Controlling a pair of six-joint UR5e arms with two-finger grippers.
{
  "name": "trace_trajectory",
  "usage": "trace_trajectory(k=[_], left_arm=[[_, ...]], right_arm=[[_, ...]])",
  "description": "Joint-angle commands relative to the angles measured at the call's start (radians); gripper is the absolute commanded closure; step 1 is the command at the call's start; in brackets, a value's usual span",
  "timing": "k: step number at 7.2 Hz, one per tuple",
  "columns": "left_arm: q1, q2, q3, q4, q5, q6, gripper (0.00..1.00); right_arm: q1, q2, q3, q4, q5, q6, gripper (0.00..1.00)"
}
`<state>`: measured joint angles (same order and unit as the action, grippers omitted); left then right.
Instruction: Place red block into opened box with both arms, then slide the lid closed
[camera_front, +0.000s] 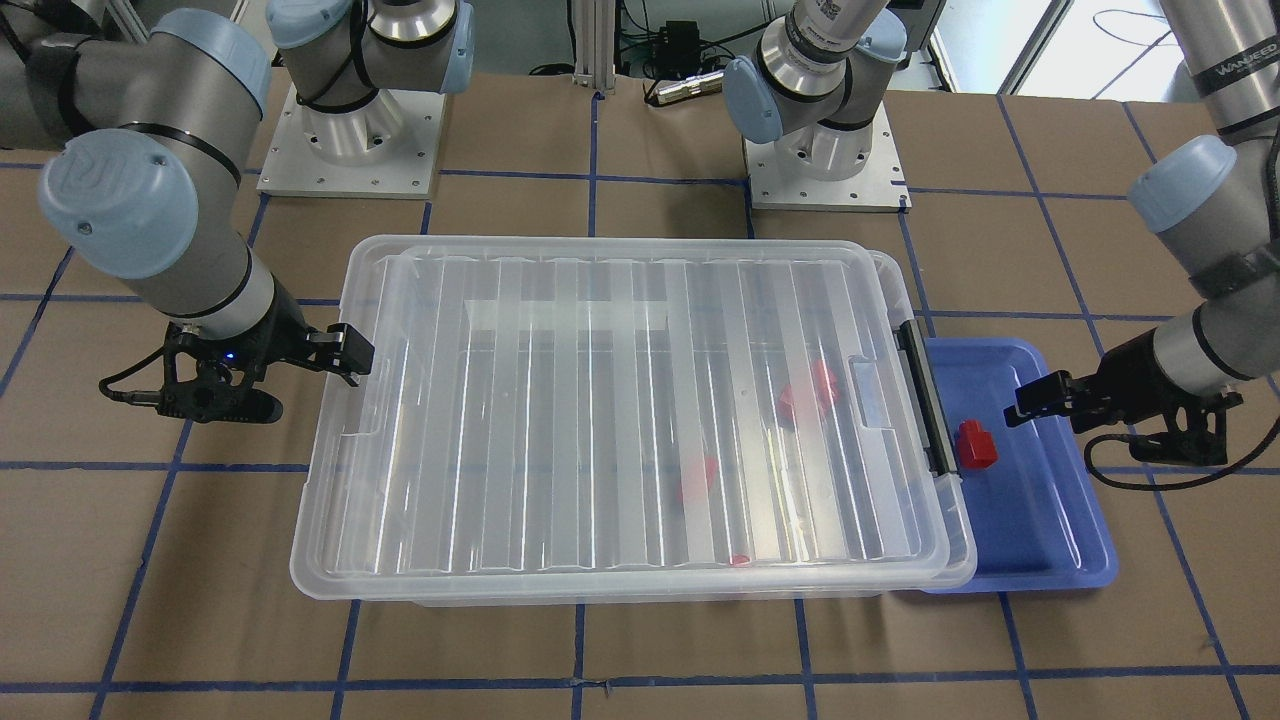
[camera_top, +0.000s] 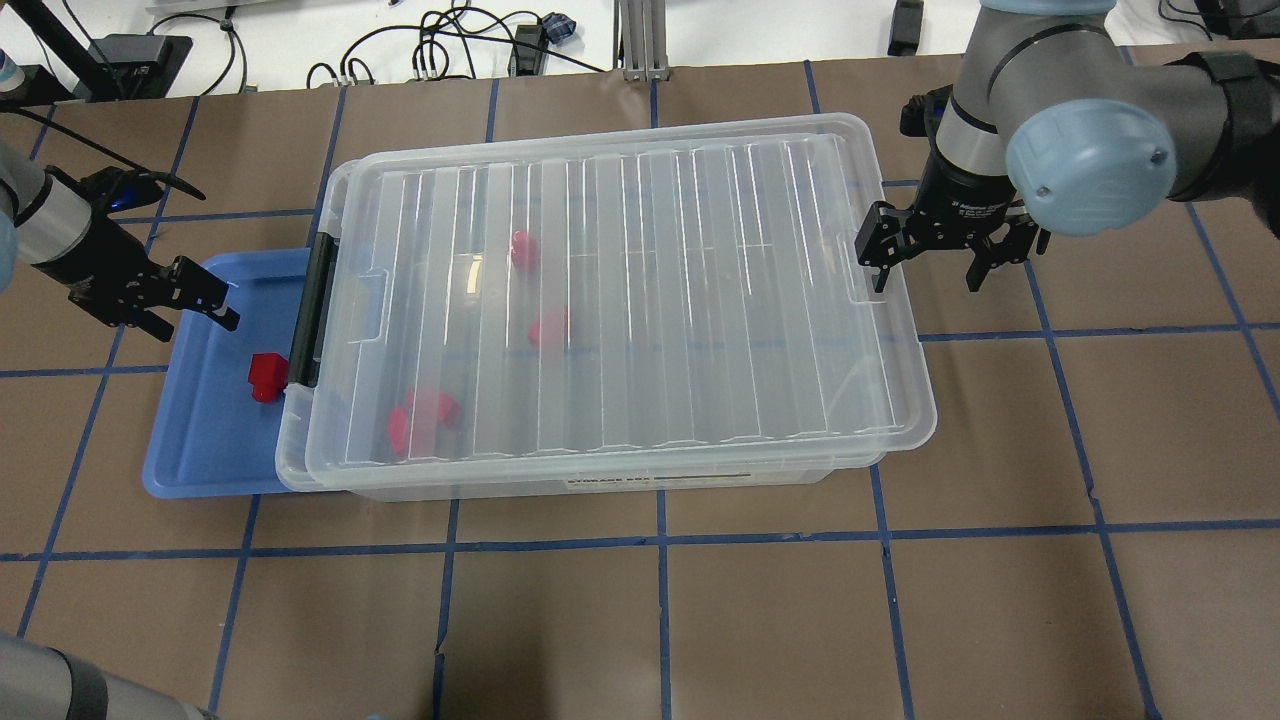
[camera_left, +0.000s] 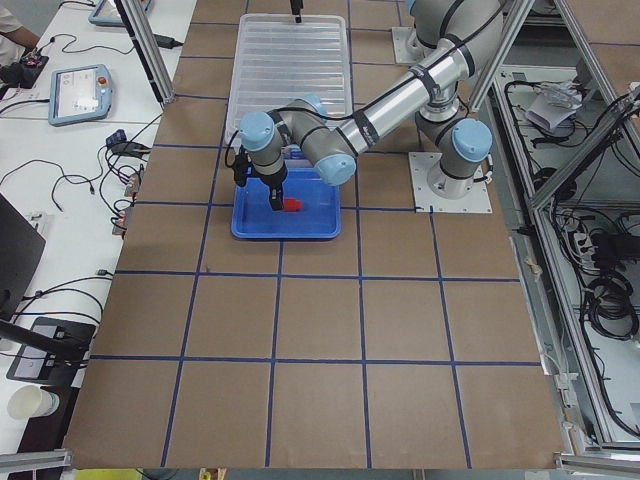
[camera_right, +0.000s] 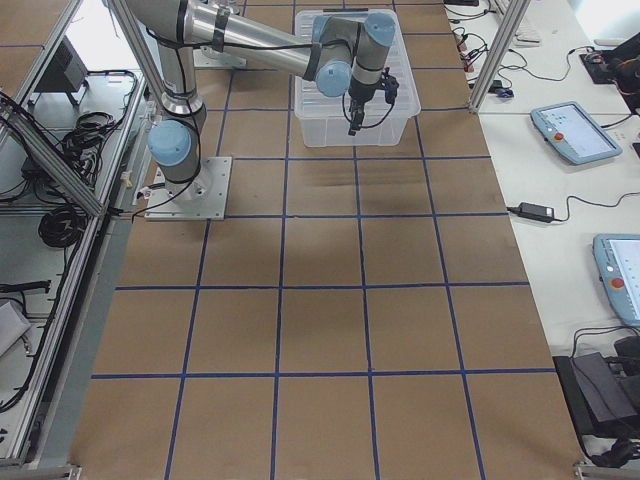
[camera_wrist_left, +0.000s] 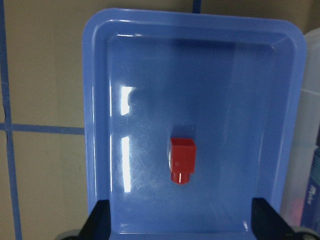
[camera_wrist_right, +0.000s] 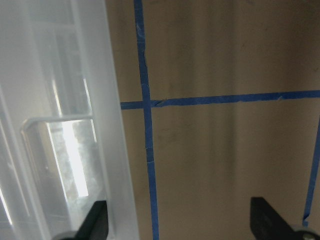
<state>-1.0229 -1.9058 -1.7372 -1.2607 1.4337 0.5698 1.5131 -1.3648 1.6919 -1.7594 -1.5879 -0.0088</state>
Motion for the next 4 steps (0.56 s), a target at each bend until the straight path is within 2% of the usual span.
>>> trace_trajectory(k=[1,2,4], left_arm=[[0.0,-0.053,-0.101,0.24,-0.004,0.007,0.0],[-0.002,-0.056,-0.135,0.285,-0.004,0.005,0.0],[-0.057,-0.059,-0.14,0.288,-0.004,-0.057,0.0]], right_arm=[[-0.005,0.0,0.0,-0.003,-0.036,-0.017,0.0],[-0.014,0.0,0.0,-0.003,-0.082,-0.057,0.0],[-0.072,-0.002,0.0,0.003,-0.084,-0.097,0.0]])
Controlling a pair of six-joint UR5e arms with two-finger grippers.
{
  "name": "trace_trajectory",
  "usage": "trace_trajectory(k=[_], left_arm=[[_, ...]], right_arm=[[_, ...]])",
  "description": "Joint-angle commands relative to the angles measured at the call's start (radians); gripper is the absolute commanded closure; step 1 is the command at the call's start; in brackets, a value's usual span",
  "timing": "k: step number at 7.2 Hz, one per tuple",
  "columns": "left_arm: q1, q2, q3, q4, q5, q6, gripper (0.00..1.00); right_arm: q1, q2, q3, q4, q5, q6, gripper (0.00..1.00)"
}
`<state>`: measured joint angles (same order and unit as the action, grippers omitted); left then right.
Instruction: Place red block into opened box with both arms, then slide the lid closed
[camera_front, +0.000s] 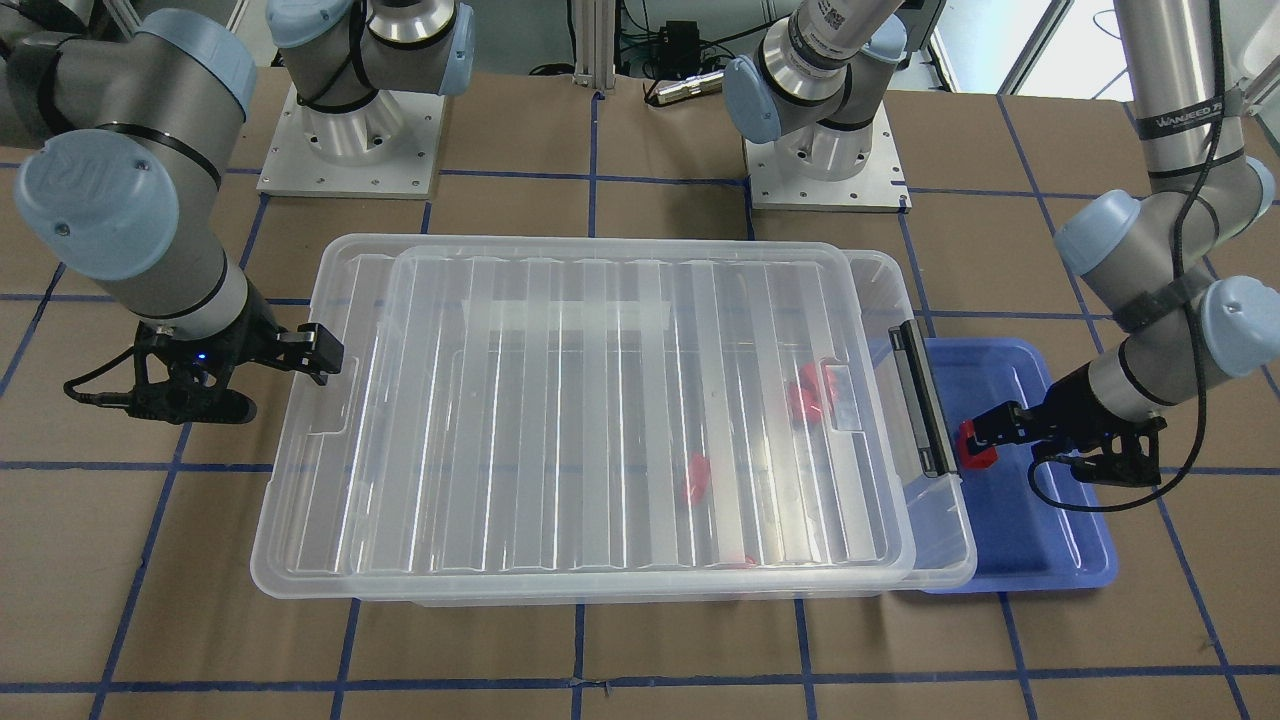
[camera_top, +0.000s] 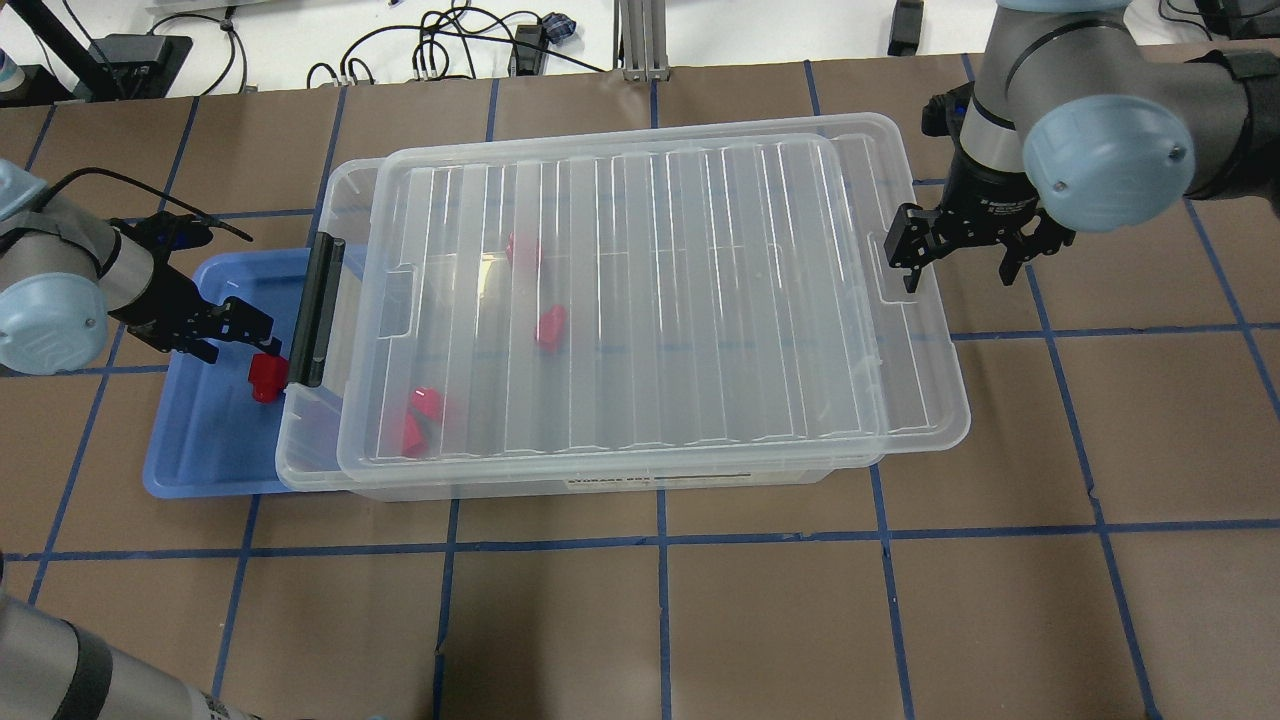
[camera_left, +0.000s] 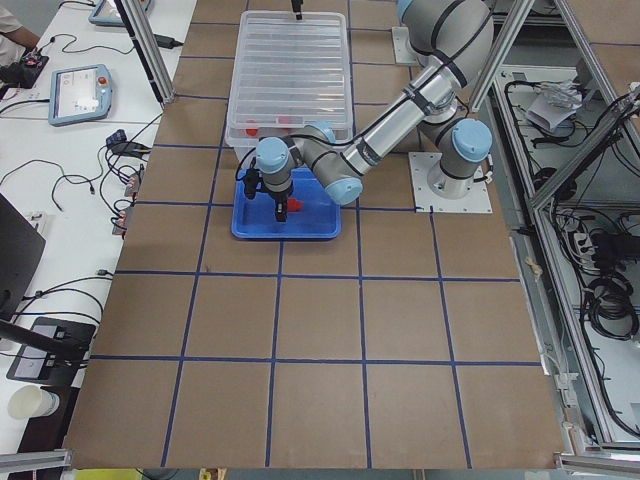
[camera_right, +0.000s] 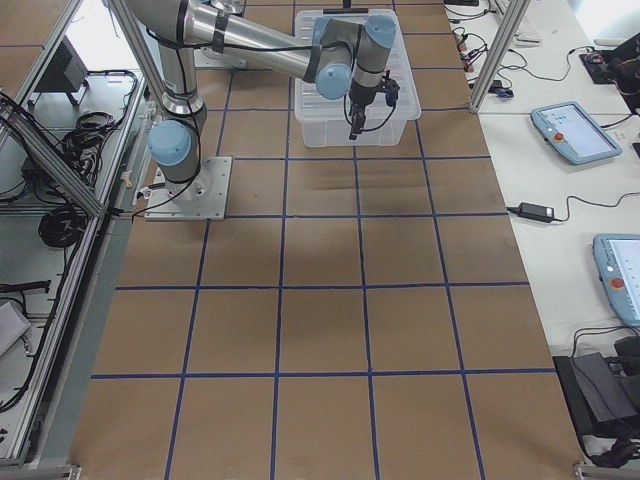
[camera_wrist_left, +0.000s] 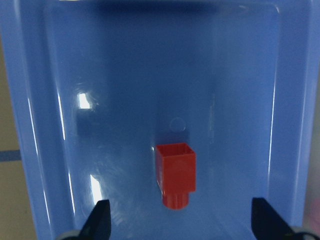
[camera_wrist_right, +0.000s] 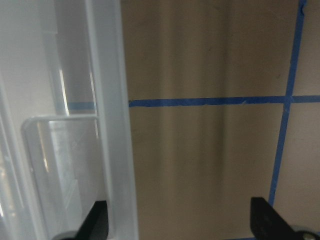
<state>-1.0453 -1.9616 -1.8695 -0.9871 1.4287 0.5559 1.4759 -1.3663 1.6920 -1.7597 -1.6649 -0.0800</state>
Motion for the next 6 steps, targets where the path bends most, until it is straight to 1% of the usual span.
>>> trace_trajectory(k=[1,3,5,6], left_arm=[[-0.07,0.003,-0.007,0.015,0.004,-0.047,0.0],[-0.068,-0.016,-0.017,0.034,0.042,-0.044,0.01],[-0.065,-0.016,-0.022,0.035,0.047,-0.045,0.01],[-0.065,-0.016,-0.023,0.035,0.109,-0.05,0.03]], right_arm=[[-0.066,-0.01,0.0,0.005,-0.007,-0.074,0.0],[-0.101,-0.01,0.0,0.005,-0.009,-0.124,0.0],[-0.12,-0.01,-0.003,-0.001,-0.018,-0.153,0.0],[-0.146,-0.01,-0.005,0.003,-0.044,-0.2,0.0]])
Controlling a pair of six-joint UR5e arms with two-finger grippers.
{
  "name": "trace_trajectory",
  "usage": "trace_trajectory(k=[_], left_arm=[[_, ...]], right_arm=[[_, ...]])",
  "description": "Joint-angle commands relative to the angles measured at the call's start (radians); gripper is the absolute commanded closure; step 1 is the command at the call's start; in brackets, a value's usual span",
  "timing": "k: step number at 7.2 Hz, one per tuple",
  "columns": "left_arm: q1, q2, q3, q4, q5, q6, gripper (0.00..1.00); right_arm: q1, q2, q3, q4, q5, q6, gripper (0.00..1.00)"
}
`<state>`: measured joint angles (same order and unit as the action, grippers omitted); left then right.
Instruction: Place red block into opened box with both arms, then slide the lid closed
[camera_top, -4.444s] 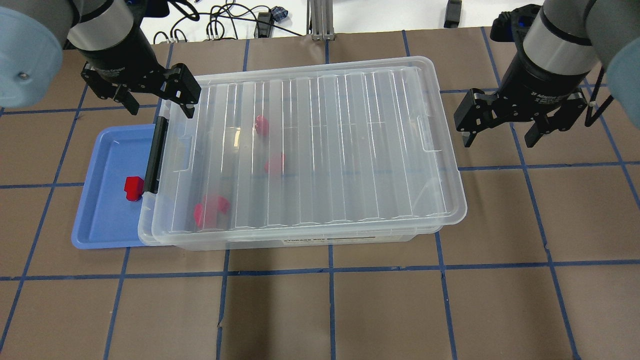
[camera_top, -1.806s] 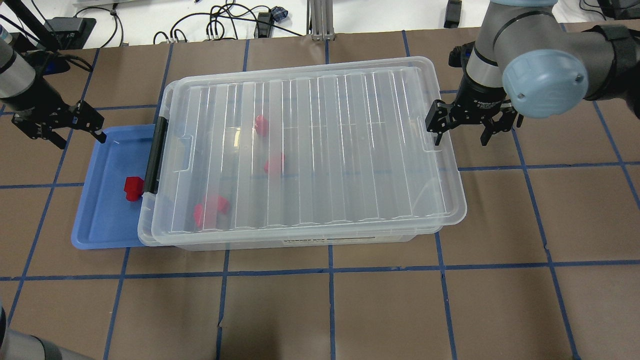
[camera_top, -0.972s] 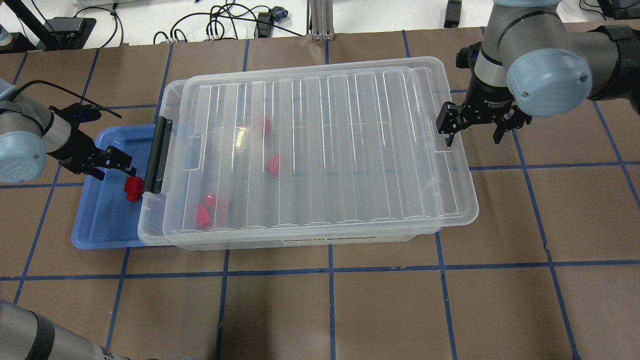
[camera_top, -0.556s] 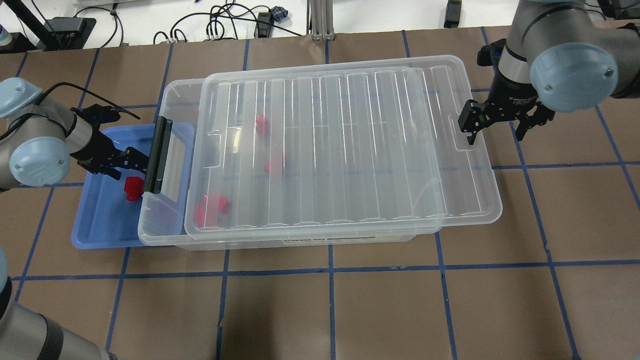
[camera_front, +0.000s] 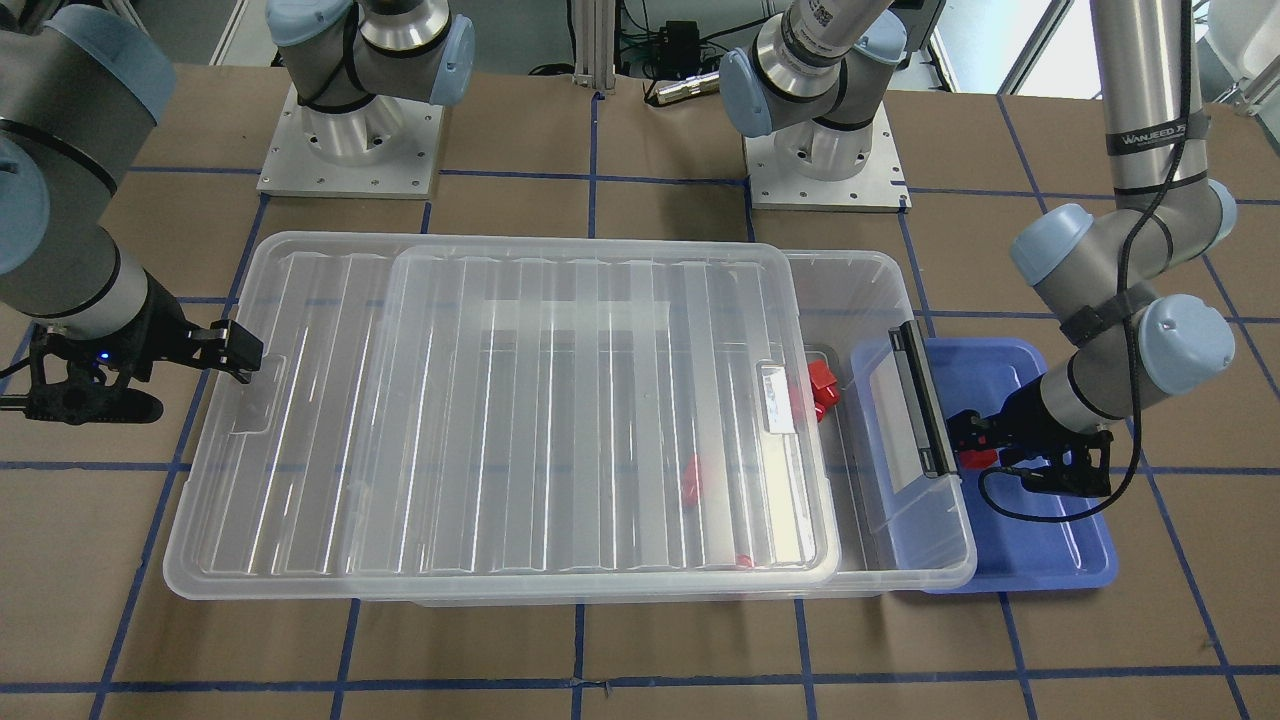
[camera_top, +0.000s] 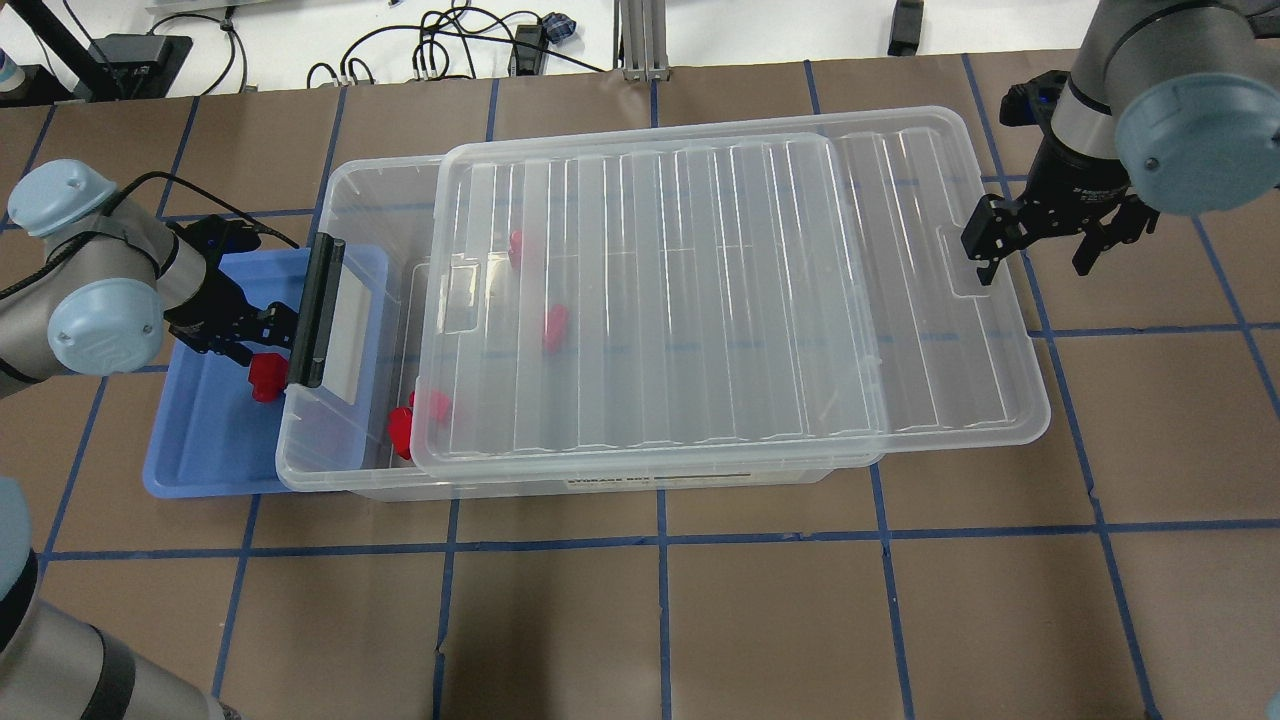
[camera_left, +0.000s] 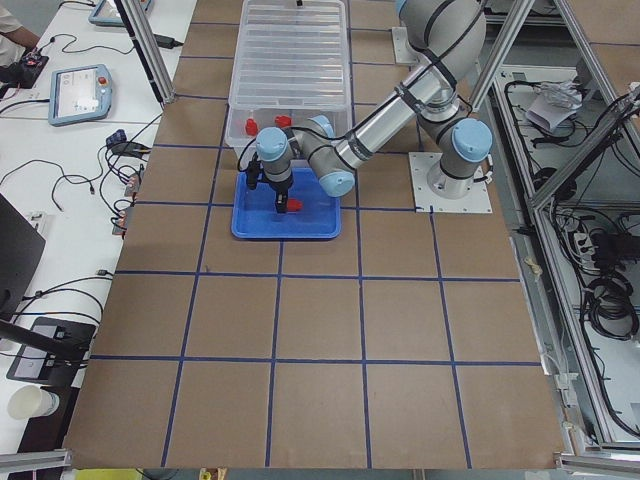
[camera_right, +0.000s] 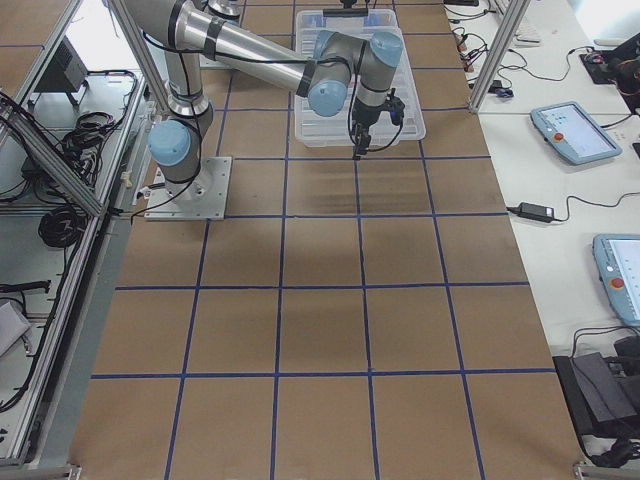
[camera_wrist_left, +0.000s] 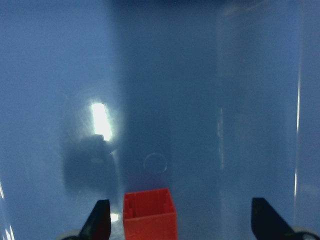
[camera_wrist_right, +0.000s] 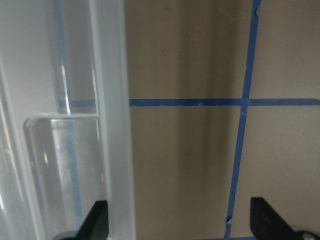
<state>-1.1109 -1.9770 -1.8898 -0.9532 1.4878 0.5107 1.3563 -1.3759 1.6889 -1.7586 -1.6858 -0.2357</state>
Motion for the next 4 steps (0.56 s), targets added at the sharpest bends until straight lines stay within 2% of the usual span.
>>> trace_trajectory(k=[1,2,3,4], left_arm=[[0.0,0.003,-0.005,-0.013,0.071,-0.006,0.18],[0.0,0.003,-0.012,-0.012,0.086,-0.005,0.48],[0.0,0.003,-0.024,-0.012,0.089,-0.024,0.63],[0.0,0.016,-0.025,-0.012,0.089,-0.032,0.72]], right_arm=[[-0.043,0.0,-0.006,0.002,-0.023,-0.071,0.0],[-0.049,0.0,-0.008,-0.002,-0.023,-0.085,0.0],[-0.049,0.0,-0.008,-0.004,-0.043,-0.103,0.0],[-0.065,0.0,-0.008,-0.001,-0.046,-0.105,0.0]])
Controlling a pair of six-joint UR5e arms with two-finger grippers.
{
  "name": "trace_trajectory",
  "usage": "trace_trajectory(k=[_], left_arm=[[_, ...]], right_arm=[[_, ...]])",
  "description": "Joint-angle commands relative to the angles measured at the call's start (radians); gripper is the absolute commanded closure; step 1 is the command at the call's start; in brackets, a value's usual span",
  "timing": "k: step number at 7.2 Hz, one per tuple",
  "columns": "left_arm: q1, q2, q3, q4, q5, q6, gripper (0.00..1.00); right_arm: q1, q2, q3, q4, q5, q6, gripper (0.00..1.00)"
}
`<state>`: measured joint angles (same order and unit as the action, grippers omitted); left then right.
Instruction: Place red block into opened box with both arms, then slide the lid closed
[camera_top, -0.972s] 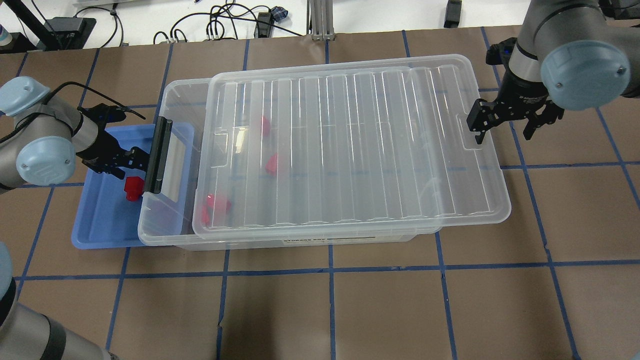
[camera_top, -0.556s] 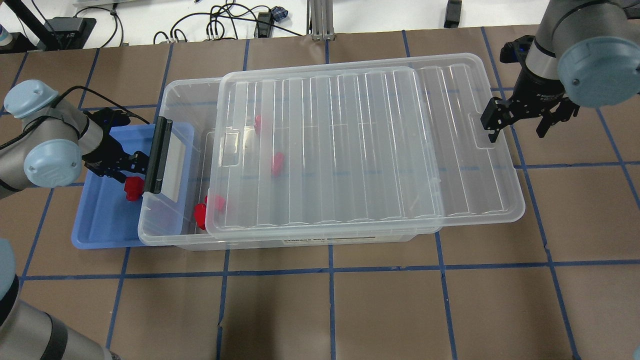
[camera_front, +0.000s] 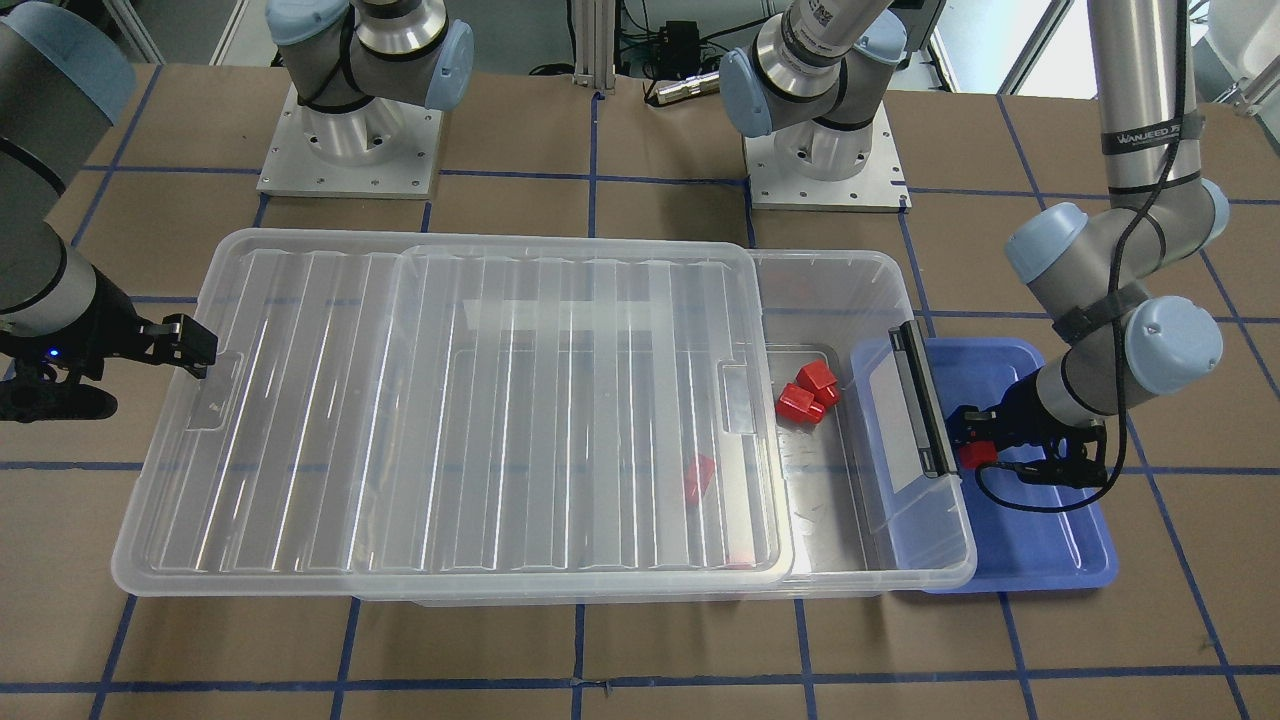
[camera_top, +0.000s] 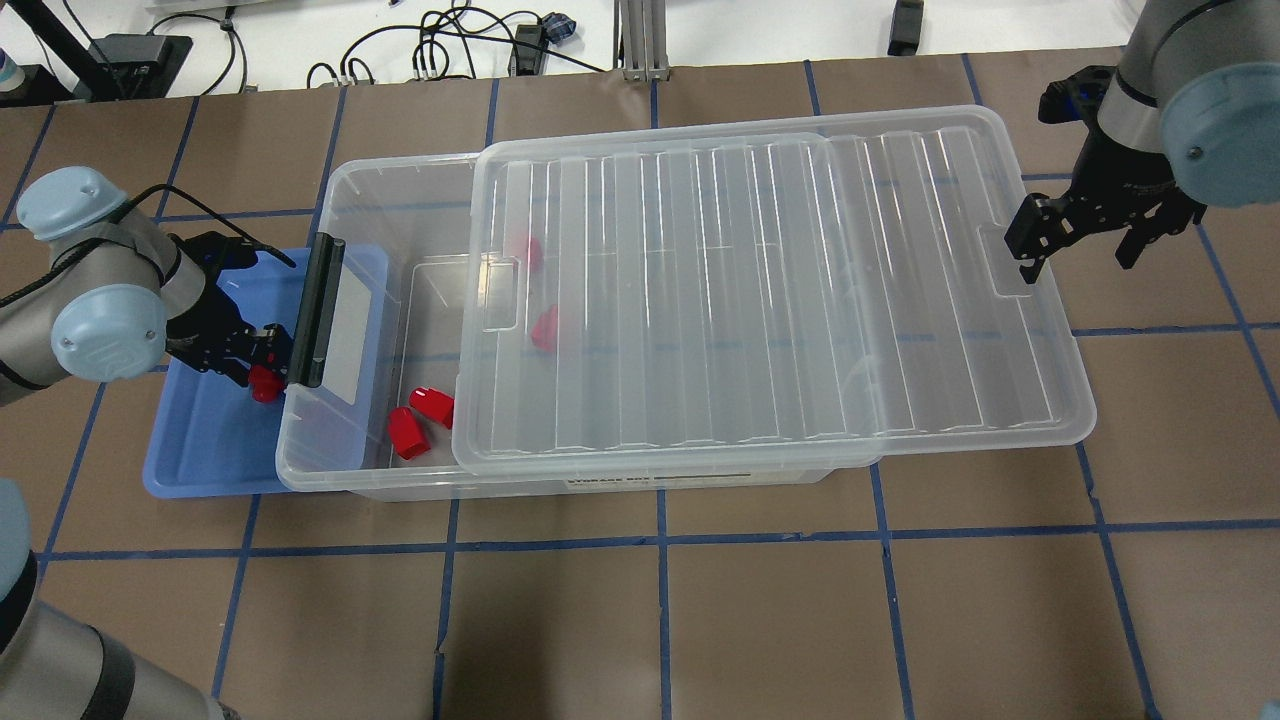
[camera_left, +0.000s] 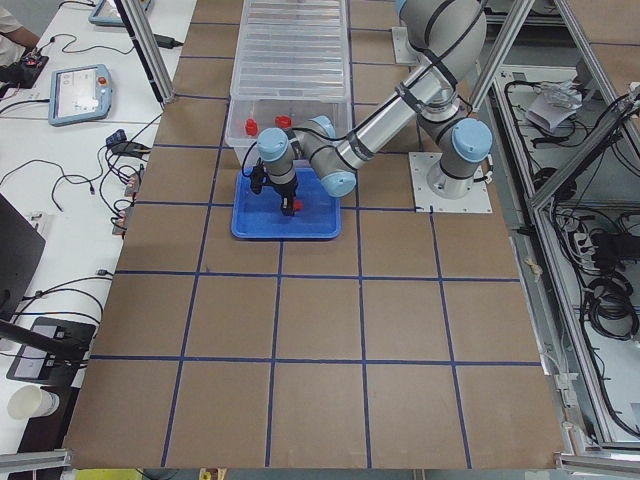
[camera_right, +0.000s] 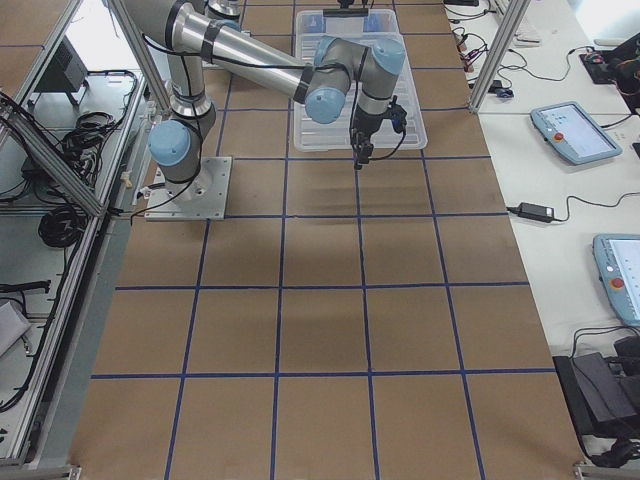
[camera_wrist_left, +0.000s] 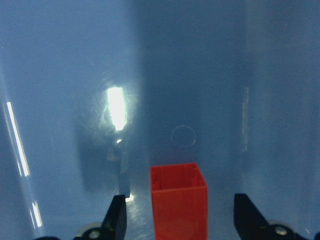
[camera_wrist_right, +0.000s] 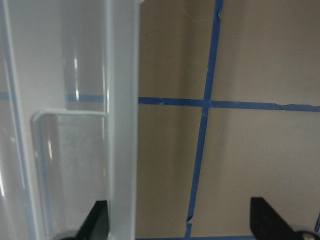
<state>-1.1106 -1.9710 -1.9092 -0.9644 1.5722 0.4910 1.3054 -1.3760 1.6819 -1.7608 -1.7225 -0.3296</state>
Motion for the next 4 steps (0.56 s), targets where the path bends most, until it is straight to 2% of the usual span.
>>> trace_trajectory(k=[1,2,4], left_arm=[[-0.002,0.017,-0.001,-0.003,0.005,-0.012,0.82],[-0.005,0.027,0.019,0.001,0.006,-0.008,0.88],[-0.041,0.102,0.248,-0.284,-0.012,-0.009,0.89]], right_arm=[[-0.041,0.0,0.001,0.006,-0.008,-0.012,0.0],[-0.061,0.0,0.001,0.004,-0.006,-0.017,0.0],[-0.066,0.0,-0.001,-0.011,-0.009,-0.086,0.0]])
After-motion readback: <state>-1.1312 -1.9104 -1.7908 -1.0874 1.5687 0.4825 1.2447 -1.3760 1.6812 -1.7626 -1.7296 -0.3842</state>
